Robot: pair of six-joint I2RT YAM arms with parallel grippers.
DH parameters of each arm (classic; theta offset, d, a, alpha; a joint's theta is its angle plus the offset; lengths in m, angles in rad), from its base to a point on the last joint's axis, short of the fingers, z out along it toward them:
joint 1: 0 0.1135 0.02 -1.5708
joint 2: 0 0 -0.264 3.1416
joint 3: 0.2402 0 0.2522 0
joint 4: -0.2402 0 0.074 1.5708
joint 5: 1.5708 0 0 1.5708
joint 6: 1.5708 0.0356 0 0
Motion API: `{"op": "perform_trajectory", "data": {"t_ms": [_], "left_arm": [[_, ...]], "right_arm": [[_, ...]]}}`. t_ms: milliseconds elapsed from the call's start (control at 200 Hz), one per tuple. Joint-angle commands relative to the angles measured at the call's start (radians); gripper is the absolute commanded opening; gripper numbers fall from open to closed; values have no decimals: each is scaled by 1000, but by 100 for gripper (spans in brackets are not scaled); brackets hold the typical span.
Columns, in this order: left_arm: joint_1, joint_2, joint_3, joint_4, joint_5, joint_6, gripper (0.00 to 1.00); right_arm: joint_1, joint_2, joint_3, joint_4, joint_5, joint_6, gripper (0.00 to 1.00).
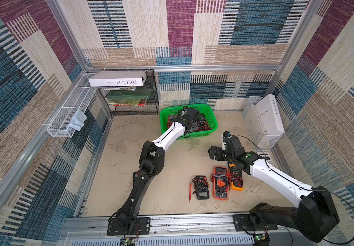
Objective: Put the multimeter into the basket
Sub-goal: Place the multimeter in the basket.
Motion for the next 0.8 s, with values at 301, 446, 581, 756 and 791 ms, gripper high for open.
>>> {"op": "perform_trajectory", "data": {"t_ms": [301,446,581,756,791], "left_arm": [[1,-125,-292,33,9,-43,0],[-1,-162,-366,51,9,-54,0],[-1,-198,-434,86,25,-63,0],[-2,-166,-365,55,51,-52,24],[-2,-157,-344,48,57,-49,39]], "right_arm": [[6,-14,-14,13,-7,19,99],[6,-15,-16,16,-9,21,100],[8,-13,-19,21,-10,20,100],[8,-6,-15,21,-11,19,99],[8,-8,-15,20,-10,18,100]]}}
